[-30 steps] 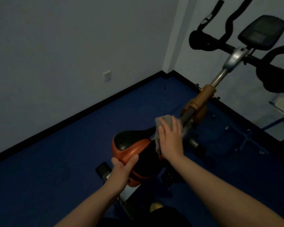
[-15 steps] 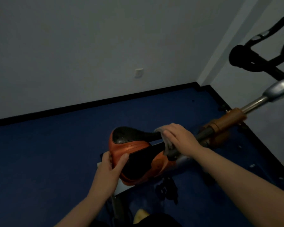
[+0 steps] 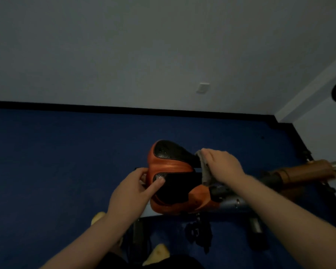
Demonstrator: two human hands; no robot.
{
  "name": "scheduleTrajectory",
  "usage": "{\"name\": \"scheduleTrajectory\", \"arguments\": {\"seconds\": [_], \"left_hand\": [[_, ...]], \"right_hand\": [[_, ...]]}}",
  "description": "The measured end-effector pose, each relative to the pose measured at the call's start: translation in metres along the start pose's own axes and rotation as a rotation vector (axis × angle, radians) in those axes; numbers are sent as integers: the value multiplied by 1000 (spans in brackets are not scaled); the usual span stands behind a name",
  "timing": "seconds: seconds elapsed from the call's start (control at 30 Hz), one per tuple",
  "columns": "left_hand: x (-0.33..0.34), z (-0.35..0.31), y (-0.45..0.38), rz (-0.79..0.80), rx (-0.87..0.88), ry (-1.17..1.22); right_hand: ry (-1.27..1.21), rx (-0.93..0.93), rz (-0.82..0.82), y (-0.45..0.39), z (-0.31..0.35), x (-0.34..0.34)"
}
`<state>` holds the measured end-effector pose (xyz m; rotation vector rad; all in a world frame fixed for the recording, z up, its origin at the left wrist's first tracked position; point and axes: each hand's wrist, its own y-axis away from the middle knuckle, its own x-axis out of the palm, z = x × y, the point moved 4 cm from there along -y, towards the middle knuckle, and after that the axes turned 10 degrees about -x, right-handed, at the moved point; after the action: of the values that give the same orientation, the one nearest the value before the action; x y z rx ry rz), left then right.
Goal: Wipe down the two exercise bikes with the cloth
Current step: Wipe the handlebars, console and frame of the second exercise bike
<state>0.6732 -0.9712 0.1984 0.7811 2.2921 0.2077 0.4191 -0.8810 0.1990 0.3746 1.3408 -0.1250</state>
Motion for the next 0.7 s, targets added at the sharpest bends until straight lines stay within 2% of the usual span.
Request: {"name": "scheduleTrajectory", "arguments": {"seconds": [0.03,0.13,0.2,0.27,0.33,0.43,0.5,0.53,0.63,0.7], "left_hand": [[-2,-1,3,-31,24,-25],[-4,-1,11,-84,84,-44],[-5,-2,15,-112,145,-61],[-7,-4,15,-139,218,-88],[-8,-6,12,-120,268,-97],[-8,-7,7,-55,287,-17],[-8,-8,3,-30,292,43],[-8,-9,0,-21,297,51],[-9,-8,-10,20,315,56],[-9,-5,-17,82,324,84]], "right_hand": [[65,-9,-104,4,16,2],[-34,-19,-343,19,54,7],[-113,-45,-301,13,45,1],[-180,39,-184,1,28,-3],[-152,113,-189,-1,33,-4],[-99,-30,-317,17,76,11],[-149,-148,-292,22,75,8],[-172,-148,-243,16,64,3],[-159,50,-193,-6,45,-1],[-95,113,-213,-9,63,0]]}}
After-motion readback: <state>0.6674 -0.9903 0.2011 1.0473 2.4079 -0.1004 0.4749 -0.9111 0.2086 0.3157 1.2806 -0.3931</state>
